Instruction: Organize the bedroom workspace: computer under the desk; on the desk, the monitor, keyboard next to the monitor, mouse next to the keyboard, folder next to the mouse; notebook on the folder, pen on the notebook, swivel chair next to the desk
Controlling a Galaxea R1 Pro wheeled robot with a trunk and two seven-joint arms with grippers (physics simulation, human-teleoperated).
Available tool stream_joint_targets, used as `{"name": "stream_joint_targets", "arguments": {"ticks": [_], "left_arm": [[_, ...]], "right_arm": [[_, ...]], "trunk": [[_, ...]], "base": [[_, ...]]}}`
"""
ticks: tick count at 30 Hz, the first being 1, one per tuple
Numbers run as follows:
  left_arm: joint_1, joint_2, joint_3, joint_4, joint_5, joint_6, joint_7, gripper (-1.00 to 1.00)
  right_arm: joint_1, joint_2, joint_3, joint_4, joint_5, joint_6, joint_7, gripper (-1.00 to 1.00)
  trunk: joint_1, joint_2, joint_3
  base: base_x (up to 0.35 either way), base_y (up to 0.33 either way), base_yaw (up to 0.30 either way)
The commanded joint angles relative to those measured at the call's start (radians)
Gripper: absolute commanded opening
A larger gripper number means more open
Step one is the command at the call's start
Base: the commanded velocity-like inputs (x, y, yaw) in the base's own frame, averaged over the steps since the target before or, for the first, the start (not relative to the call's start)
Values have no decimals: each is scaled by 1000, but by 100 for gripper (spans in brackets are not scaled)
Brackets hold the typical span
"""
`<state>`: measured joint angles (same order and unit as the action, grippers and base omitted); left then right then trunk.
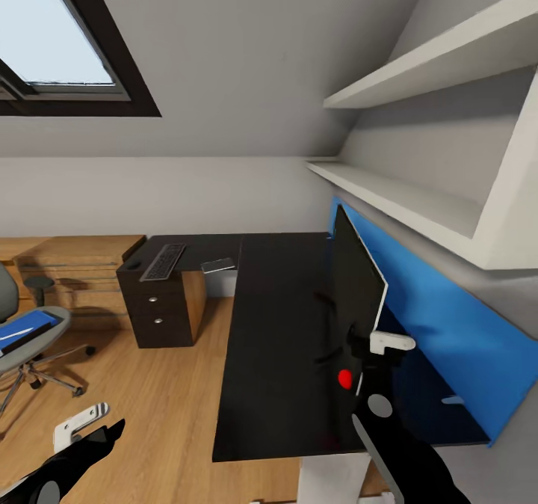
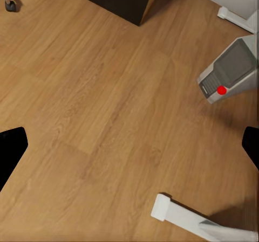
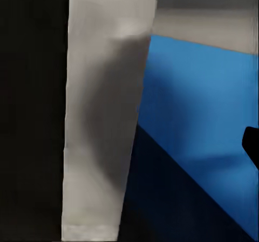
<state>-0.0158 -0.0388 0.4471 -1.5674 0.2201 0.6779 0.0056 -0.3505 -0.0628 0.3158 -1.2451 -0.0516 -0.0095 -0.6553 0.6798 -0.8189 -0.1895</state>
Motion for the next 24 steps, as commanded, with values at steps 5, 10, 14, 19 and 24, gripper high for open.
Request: {"name": "stream_joint_targets", "arguments": {"ticks": [5,10,14,19,24], "left_arm": [[-1,-1,3,-2,7,6,1,100],[-1,-1,5,-4,7,6,1,100],[-1,0,8,-7,8,6,0,100],[-1,0,11,-8,9,8,0,100],[-1,2,11,-8,10,8,0,100]], "right_arm": [[-1,-2,3,0,-8,-2,-7,100],[-1,-2,3,0,-7,-2,-7,100],[-1,-2,3,1,-7,-3,-7,100],[-1,-2,4,1,-7,-3,-7,100],[-1,-2,5,1,-7,-3,-7,100]], "trunk": [[0,-1,-2],[0,-1,-2],[0,-1,-2],[0,-1,-2],[0,-1,-2]], "base": [[0,-259,0],[0,-66,0],[0,-12,0],[-37,-2,0],[-249,0,0]]}}
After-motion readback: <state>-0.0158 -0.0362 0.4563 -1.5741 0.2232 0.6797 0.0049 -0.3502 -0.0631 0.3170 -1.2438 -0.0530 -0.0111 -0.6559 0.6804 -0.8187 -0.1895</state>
